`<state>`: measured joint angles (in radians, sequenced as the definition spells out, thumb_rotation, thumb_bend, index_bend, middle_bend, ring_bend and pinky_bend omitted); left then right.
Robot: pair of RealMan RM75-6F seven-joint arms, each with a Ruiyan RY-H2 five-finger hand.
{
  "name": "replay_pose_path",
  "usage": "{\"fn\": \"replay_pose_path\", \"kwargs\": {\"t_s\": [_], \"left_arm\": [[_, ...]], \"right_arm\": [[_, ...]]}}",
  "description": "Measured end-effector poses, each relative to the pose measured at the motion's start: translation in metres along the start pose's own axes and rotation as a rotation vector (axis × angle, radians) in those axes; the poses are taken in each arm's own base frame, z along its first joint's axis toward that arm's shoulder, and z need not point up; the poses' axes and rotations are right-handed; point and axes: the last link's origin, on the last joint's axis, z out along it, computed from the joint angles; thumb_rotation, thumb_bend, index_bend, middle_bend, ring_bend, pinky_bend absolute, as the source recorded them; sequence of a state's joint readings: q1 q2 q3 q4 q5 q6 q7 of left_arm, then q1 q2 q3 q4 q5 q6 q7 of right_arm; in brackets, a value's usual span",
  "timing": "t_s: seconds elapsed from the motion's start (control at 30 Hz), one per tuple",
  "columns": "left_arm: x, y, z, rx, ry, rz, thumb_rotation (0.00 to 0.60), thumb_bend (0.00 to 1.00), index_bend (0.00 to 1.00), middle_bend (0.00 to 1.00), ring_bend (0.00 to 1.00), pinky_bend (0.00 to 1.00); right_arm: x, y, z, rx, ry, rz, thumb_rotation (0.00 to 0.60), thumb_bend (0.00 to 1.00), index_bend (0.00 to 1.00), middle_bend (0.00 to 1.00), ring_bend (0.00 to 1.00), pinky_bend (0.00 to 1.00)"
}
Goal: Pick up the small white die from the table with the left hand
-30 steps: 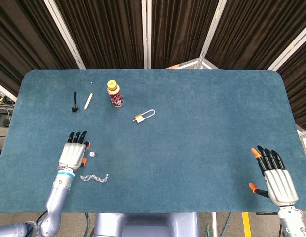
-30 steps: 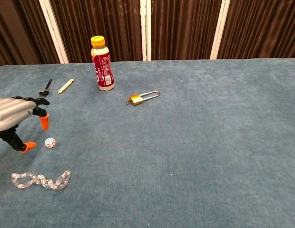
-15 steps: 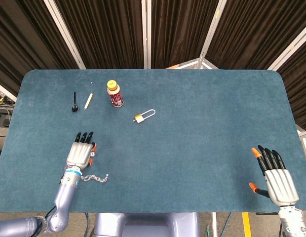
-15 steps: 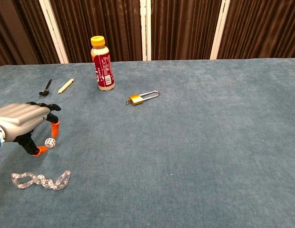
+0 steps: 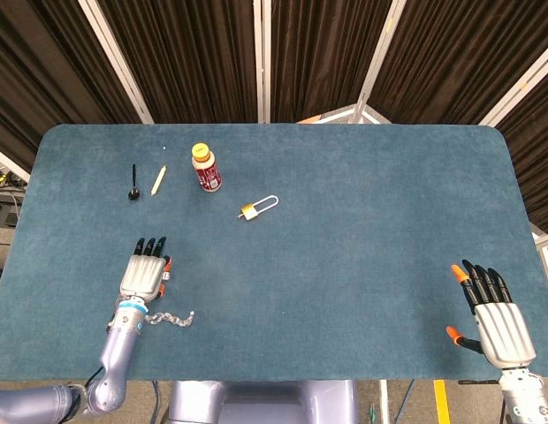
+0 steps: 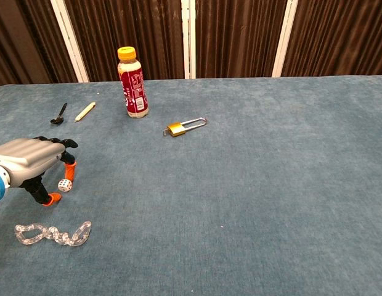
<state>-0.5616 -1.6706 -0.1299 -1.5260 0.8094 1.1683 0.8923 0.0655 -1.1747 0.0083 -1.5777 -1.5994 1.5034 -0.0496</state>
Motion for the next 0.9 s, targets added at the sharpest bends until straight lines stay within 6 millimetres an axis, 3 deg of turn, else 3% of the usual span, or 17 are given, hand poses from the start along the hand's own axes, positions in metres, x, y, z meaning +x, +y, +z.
{"fn": "replay_pose_path", "kwargs": {"t_s": [0.23, 0.7, 0.8, 0.87, 0.9], "left_arm": [[0.005, 0.003, -0.002, -0.025, 0.046, -0.027, 0.6, 0.55, 0.52, 0.0, 0.0, 0.0], [0.039, 0.016, -0.011, -0.098, 0.166, -0.065, 0.6, 0.53, 0.46, 0.0, 0.0, 0.0], [0.052, 0.022, -0.011, -0.117, 0.221, -0.093, 0.6, 0.49, 0.29, 0.0, 0.0, 0.0], [0.062, 0.027, -0.012, -0.137, 0.274, -0.127, 0.6, 0.42, 0.08, 0.0, 0.0, 0.0], [0.067, 0.029, -0.013, -0.146, 0.297, -0.141, 0.6, 0.41, 0.03, 0.0, 0.0, 0.0]], "right_arm": [[0.0, 0.0, 0.0, 0.0, -0.003, 0.0, 0.6, 0.06, 0.0, 0.0, 0.0, 0.0], [0.0, 0.0, 0.0, 0.0, -0.001, 0.0, 0.6, 0.06, 0.0, 0.0, 0.0, 0.0], [0.0, 0.0, 0.0, -0.001, 0.0, 0.001, 0.6, 0.06, 0.0, 0.0, 0.0, 0.0], [0.0, 0.001, 0.0, -0.003, 0.0, 0.001, 0.6, 0.06, 0.0, 0.0, 0.0, 0.0], [0.0, 0.001, 0.0, -0.004, -0.001, 0.001, 0.6, 0.06, 0.0, 0.0, 0.0, 0.0]]}}
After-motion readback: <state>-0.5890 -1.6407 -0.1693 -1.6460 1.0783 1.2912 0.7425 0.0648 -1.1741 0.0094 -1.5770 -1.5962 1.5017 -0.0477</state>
